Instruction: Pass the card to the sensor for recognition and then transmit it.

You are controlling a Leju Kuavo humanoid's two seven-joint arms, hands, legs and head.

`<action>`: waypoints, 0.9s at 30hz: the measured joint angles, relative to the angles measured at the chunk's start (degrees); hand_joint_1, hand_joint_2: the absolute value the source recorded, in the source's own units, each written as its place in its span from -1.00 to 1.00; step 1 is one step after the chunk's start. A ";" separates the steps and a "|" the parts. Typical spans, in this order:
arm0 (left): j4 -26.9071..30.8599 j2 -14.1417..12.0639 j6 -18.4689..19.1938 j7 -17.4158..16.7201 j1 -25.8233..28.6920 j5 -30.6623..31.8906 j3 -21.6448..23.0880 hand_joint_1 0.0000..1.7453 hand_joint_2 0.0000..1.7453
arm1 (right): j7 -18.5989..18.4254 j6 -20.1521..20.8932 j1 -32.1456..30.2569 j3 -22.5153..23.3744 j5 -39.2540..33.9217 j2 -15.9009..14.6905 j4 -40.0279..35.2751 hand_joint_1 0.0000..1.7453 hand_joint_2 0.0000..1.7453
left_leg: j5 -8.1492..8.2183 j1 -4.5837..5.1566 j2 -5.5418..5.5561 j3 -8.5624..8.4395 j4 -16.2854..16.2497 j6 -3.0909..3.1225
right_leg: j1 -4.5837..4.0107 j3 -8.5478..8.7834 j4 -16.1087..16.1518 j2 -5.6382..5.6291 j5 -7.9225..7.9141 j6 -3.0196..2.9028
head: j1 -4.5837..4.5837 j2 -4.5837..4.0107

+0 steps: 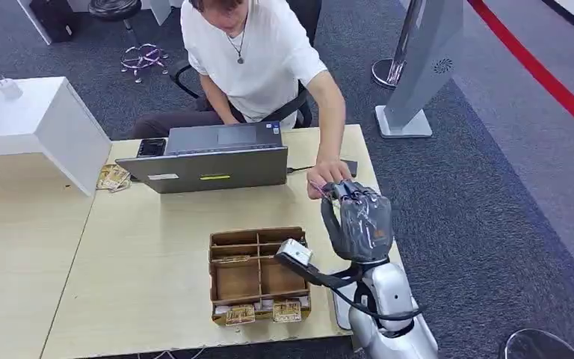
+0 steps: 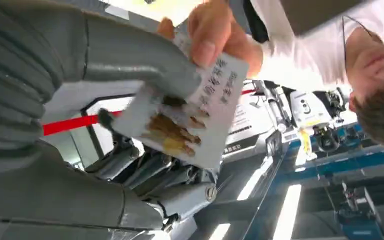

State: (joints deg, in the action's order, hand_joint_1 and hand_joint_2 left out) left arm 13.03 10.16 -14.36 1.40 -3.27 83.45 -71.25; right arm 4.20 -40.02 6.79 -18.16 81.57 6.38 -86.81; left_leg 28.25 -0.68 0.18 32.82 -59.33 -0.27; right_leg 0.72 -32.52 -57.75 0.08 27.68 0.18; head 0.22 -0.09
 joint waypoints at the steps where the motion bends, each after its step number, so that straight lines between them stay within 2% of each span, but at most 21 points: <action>1: 0.00 0.00 0.02 0.00 0.00 0.00 0.00 -1.00 -1.00 | -0.15 0.00 0.14 -0.15 0.00 -0.02 0.46 -1.00 1.00 | 0.00 0.00 0.00 0.00 0.00 0.00 | 0.00 0.00 0.00 0.00 0.00 0.00 | -0.02 0.00; 17: 0.00 -0.02 0.11 0.00 0.00 -0.24 0.00 -1.00 -1.00 | -0.61 -0.02 0.39 -1.33 -0.99 -0.57 2.01 -1.00 1.00 | 0.00 0.00 0.00 0.00 0.00 0.00 | 0.00 -0.01 0.00 -0.01 0.00 0.00 | 0.00 0.00; 18: 0.00 0.00 0.11 0.00 -0.01 -0.35 0.00 -1.00 -1.00 | -0.44 -0.02 0.33 -1.68 -1.98 -0.68 1.99 -1.00 1.00 | 0.00 0.00 0.00 0.00 0.00 0.00 | 0.00 -0.01 0.00 -0.01 0.00 0.00 | 0.00 0.00; 22: 0.00 0.02 -0.09 -0.02 0.03 -1.16 0.00 -1.00 -1.00 | 4.96 -0.04 -3.25 -3.37 -10.69 -1.29 -1.75 -1.00 1.00 | 0.00 0.00 0.00 0.01 0.00 0.00 | 0.00 -0.03 0.00 -0.01 0.01 0.00 | 0.00 0.00; 23: 0.00 0.07 -0.15 -0.15 0.03 -1.38 0.00 -1.00 -1.00 | 6.36 0.22 -4.71 -4.89 -15.33 -2.42 -3.45 -1.00 1.00 | 0.00 0.00 0.00 0.01 0.00 0.00 | 0.00 -0.03 0.00 -0.01 0.01 0.00 | 0.00 0.00; 27: 0.00 0.07 -0.24 -0.20 0.03 -1.75 0.00 -1.00 -1.00 | 7.96 2.89 -6.19 -7.15 -21.45 -4.79 -5.67 -1.00 1.00 | 0.01 0.01 0.00 0.01 0.00 0.00 | 0.01 -0.02 0.01 -0.01 0.00 0.00 | 0.00 0.00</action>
State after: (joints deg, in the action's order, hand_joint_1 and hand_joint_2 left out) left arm 13.03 10.23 -14.60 1.20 -3.24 81.70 -71.25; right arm 12.15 -37.13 0.60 -25.31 60.12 1.59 -92.48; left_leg 28.26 -0.67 0.19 32.84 -59.33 -0.27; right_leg 0.73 -32.54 -57.74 0.07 27.68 0.18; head 0.22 -0.09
